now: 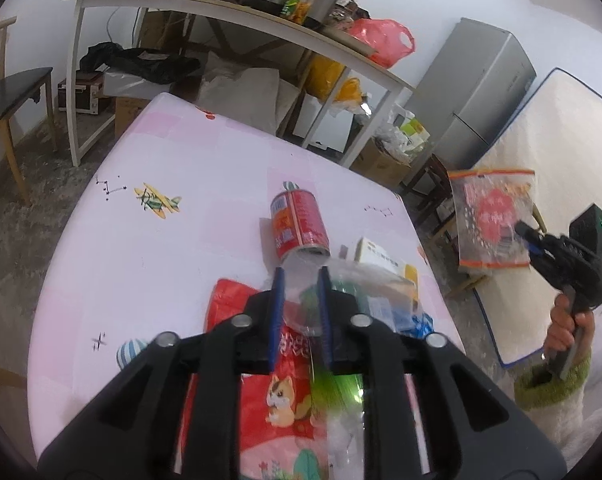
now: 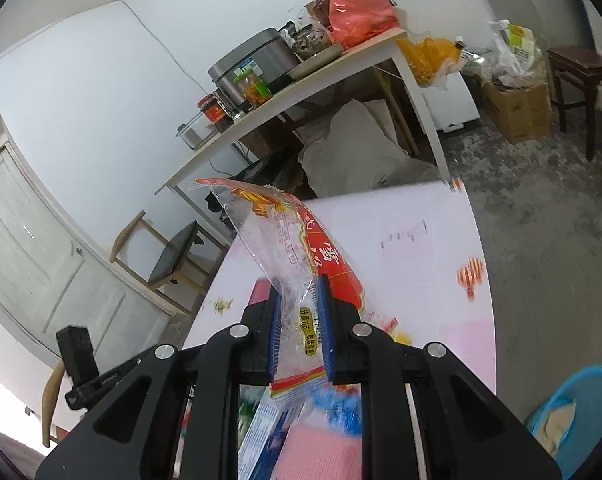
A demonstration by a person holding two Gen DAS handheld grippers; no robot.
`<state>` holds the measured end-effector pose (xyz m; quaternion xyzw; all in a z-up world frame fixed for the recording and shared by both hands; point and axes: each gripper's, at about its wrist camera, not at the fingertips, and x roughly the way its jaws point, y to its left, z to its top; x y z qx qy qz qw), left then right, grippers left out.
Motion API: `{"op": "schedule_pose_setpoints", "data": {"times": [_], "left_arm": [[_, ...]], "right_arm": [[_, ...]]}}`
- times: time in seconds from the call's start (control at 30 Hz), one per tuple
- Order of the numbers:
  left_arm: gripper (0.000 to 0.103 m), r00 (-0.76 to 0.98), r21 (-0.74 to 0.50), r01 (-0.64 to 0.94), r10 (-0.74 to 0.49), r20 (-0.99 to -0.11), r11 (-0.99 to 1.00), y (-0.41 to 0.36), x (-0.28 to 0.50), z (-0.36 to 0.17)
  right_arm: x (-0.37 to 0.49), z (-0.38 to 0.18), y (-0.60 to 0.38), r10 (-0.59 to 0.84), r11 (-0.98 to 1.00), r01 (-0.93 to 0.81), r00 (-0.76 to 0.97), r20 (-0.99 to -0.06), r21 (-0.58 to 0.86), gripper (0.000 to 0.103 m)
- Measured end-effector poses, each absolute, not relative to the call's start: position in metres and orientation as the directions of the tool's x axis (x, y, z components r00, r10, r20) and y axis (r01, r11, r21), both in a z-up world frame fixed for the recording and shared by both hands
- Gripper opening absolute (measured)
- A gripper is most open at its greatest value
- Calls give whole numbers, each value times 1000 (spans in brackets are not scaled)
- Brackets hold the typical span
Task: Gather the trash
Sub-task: 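Grasp the blue plastic wrapper with the left tool while the right tool holds the snack wrapper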
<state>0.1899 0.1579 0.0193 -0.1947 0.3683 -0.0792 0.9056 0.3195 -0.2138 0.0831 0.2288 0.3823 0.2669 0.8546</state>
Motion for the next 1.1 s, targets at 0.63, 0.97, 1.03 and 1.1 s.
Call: {"op": "schedule_pose_setpoints", "data": {"times": [0.63,0.97,1.03,1.1], "left_arm": [[73,630,-101,424,-374,-681,900,26,115,14],[79,576,213,625,-259,-775,751,-81,139,-30],[79,553,138,576,-259,-792,806,-85,155,-31],[79,521,35,481,-253,-815,876,-83,173,-31]], "right_arm": [[219,41,-255,561,762,-80,577,-593,643,17],[197,41,-280,540,763,-74,618,-571,642,17],[195,37,-287,545,754,-70,621,-563,653,17],[195,33,-294,547,746,-62,624,-557,663,17]]}}
